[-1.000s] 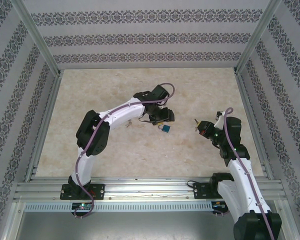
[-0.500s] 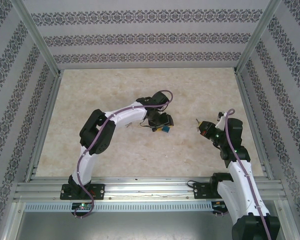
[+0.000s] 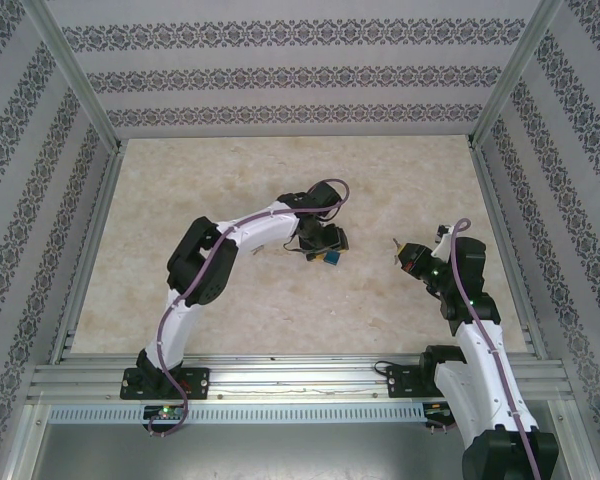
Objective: Unlock with the key
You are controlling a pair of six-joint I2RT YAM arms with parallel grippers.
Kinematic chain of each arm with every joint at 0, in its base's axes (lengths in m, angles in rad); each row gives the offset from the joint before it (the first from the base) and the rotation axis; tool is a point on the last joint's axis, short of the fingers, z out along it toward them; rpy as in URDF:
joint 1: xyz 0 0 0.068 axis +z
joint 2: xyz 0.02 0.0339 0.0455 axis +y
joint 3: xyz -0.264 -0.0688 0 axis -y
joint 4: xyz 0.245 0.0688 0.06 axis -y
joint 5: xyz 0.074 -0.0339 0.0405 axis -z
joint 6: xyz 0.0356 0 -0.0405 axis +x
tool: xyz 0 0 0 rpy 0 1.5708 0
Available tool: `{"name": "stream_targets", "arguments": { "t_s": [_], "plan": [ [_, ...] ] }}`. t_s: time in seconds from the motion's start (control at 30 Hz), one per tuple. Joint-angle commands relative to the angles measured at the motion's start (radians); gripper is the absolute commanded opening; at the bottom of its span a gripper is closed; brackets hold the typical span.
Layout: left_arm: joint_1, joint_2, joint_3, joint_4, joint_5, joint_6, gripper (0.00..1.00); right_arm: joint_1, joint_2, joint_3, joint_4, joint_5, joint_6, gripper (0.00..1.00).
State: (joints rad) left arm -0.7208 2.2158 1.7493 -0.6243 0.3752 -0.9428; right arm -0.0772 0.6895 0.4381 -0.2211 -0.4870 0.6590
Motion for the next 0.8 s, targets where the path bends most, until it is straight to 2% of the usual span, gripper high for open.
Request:
{"name": "stream_targets", "arguments": {
  "t_s": [0.0, 0.23, 0.57, 0.77],
  "plan": [
    [-0.012, 0.025, 0.038, -0.064, -0.036, 0.030, 0.58, -0.016, -0.008, 0.001, -0.003, -0.021, 0.004, 0.00],
    [-0.003, 0.057, 0.074, -0.070, -0.059, 0.049, 0.58, -0.022, -0.002, -0.001, 0.008, -0.030, 0.010, 0.00],
    [-0.001, 0.144, 0.251, -0.138, -0.075, 0.098, 0.59, -0.029, -0.006, 0.005, -0.002, -0.035, 0.007, 0.00],
    [-0.003, 0.060, 0.172, -0.081, -0.083, 0.083, 0.60, -0.030, -0.002, -0.004, 0.006, -0.036, 0.008, 0.00]
  ]
}}
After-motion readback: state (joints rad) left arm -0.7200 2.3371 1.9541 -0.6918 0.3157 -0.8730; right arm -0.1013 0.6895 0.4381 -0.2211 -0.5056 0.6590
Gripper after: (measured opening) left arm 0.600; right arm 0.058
